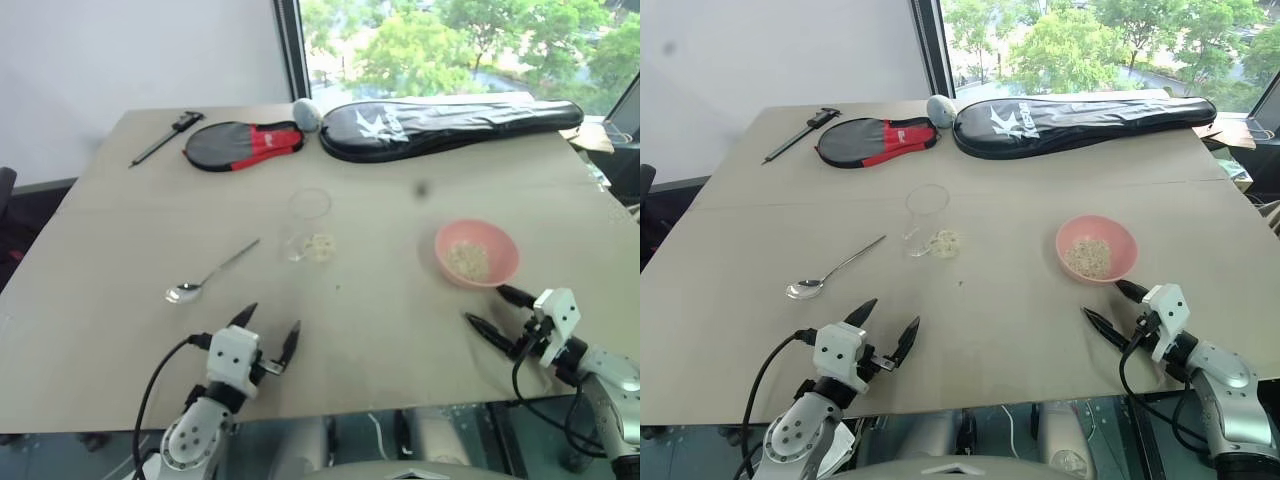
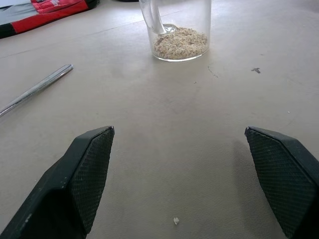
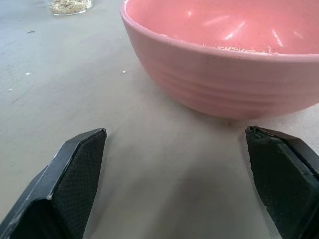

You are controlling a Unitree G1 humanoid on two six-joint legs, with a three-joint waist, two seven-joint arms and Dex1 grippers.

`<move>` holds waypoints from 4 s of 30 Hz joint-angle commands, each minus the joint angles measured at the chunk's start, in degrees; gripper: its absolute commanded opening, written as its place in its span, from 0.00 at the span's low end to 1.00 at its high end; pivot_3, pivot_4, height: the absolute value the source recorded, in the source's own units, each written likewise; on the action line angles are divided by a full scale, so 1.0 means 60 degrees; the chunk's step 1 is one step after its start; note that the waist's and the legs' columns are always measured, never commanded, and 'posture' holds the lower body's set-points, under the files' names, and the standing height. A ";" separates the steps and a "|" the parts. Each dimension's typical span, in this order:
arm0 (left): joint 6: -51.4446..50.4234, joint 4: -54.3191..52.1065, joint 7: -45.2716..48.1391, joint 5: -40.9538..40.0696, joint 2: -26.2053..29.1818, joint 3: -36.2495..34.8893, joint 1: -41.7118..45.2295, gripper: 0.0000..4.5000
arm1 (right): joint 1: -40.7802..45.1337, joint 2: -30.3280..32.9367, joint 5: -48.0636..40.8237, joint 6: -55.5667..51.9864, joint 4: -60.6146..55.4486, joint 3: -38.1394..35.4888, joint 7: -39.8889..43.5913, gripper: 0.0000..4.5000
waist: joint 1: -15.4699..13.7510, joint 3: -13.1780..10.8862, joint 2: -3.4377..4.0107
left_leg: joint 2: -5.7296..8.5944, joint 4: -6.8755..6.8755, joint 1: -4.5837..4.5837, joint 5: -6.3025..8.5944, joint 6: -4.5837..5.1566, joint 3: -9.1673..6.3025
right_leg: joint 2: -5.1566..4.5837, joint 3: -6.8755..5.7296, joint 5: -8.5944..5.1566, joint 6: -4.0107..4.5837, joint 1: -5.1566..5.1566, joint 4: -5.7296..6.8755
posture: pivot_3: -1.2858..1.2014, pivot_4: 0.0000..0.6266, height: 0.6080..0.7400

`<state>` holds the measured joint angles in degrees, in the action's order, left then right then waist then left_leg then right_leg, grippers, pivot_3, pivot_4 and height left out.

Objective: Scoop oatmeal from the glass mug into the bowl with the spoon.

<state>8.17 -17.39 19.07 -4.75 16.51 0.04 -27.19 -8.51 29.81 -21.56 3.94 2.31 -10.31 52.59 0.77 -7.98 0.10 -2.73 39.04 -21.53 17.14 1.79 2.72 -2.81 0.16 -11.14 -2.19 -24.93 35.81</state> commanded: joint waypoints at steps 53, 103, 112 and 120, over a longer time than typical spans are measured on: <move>-0.4488 0.0594 0.2120 -0.2670 0.3940 -0.3809 0.2627 0.98 | -0.0661 0.0967 -0.1203 -0.3757 -0.6911 0.2244 -0.0591 1.00 | -0.0122 -0.0231 -0.0233 | 0.0054 -0.0069 -0.0160 -0.0027 0.0039 0.0000 | -0.0024 -0.0051 -0.0009 0.0037 -0.0135 -0.0038 | 0.52 0.24 1.00; -0.2312 0.1735 0.1816 -0.1693 0.3455 -0.4057 0.5036 0.01 | 0.1609 0.0381 -0.2811 -0.4945 -0.5940 0.1558 -0.1451 1.00 | -0.0254 -0.0158 -0.0253 | 0.0044 0.0018 -0.0062 -0.0038 0.0033 0.0004 | -0.0010 -0.0061 0.0004 0.0046 -0.0015 0.0035 | 0.52 0.24 1.00; -0.3214 -0.0613 0.1136 -0.2161 0.3024 -0.3174 0.6850 0.01 | 0.4020 -0.0501 -0.5997 -0.7532 -0.5655 0.0342 -0.4440 1.00 | -0.0253 -0.0163 -0.0260 | 0.0065 0.0025 -0.0071 -0.0038 0.0034 0.0006 | -0.0025 -0.0061 0.0023 0.0035 -0.0010 0.0030 | 0.52 0.24 1.00; -0.4227 -0.1913 0.2168 -0.2896 0.3061 -0.1411 0.7633 0.01 | 0.6765 0.0003 -0.9594 -0.9681 -0.4726 -0.0066 -0.7244 1.00 | -0.0233 -0.0167 -0.0253 | 0.0060 0.0024 -0.0077 -0.0038 0.0034 0.0006 | -0.0010 -0.0055 0.0035 0.0023 -0.0016 0.0027 | 0.52 0.24 1.00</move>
<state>-16.59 -25.81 30.75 -20.68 34.33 -8.93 17.44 30.03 29.22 -74.10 -52.59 -26.52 -9.42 11.74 -0.63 -8.99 -1.42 -2.37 39.17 -22.00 16.91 2.00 2.74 -2.86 -0.16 -10.93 -2.06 -25.03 35.96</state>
